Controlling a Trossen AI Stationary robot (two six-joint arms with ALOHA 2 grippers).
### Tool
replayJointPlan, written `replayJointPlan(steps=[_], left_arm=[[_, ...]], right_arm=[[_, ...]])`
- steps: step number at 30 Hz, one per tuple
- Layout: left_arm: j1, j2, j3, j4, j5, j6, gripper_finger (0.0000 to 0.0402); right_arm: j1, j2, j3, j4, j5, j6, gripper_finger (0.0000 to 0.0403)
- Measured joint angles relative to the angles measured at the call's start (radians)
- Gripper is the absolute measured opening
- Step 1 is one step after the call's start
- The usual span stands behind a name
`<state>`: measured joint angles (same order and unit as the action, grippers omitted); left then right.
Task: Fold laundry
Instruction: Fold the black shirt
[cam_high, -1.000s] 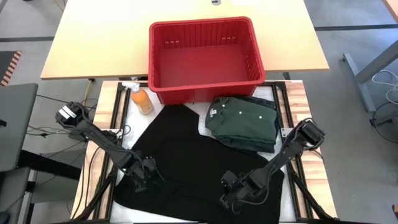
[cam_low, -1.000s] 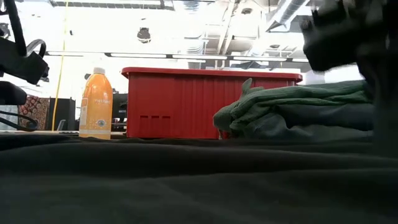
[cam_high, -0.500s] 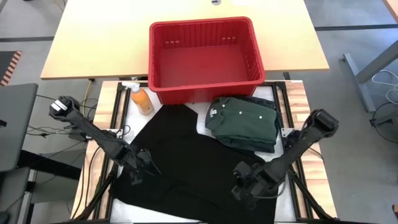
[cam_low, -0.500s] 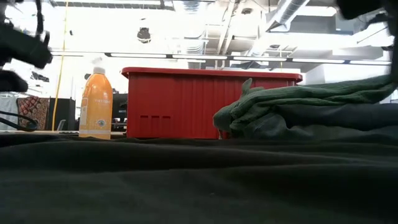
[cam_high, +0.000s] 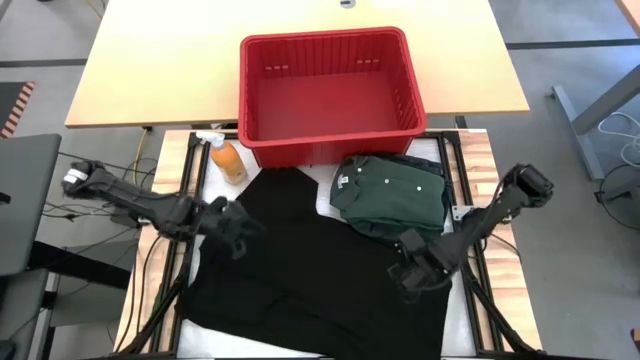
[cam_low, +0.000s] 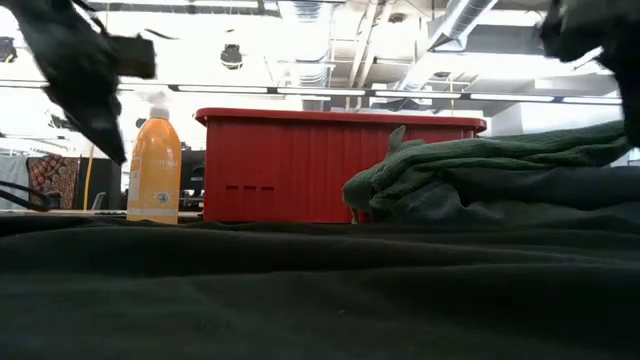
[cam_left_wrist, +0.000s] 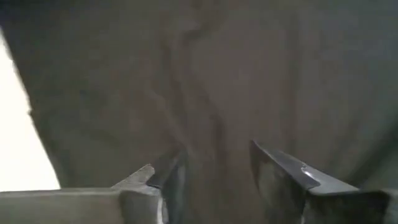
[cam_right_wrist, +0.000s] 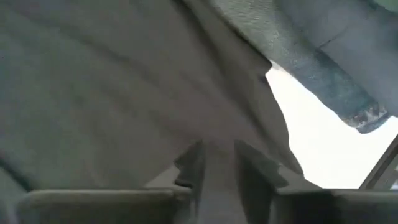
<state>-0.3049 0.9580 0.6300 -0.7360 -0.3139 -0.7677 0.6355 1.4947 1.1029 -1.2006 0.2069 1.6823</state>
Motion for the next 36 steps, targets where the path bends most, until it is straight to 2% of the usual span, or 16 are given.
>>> replayJointPlan(steps=[5, 10, 14, 18, 23, 29, 32, 36], left_arm=[[0.257, 0.049, -0.013, 0.021, 0.009, 0.139, 0.0193], [0.480, 0.129, -0.013, 0.036, -0.003, 0.194, 0.0201], [0.609, 0.222, -0.013, 0.144, 0.073, 0.351, 0.0199], [0.717, 0.345, -0.013, 0.149, 0.074, 0.386, 0.0199], [0.791, 0.436, -0.009, 0.150, 0.107, 0.429, 0.0198], [0.805, 0.456, -0.011, 0.227, 0.180, 0.444, 0.0193], [0.804, 0.461, -0.009, 0.176, 0.188, 0.446, 0.0161], [0.803, 0.465, -0.007, 0.060, 0.188, 0.479, 0.0068]], right_arm=[[-0.087, -0.014, -0.100, 0.062, -0.094, -0.081, 0.0165], [-0.115, -0.018, -0.134, 0.084, -0.133, -0.071, 0.0214], [-0.103, -0.019, -0.133, 0.100, -0.138, -0.005, 0.0232], [-0.078, -0.019, -0.133, 0.156, -0.138, 0.066, 0.0235], [-0.050, -0.019, -0.133, 0.184, -0.138, 0.079, 0.0235], [-0.008, -0.019, -0.135, 0.138, -0.136, 0.070, 0.0235], [0.007, -0.048, -0.185, 0.151, -0.184, 0.078, 0.0235], [0.024, -0.105, -0.299, 0.161, -0.183, 0.183, 0.0235]])
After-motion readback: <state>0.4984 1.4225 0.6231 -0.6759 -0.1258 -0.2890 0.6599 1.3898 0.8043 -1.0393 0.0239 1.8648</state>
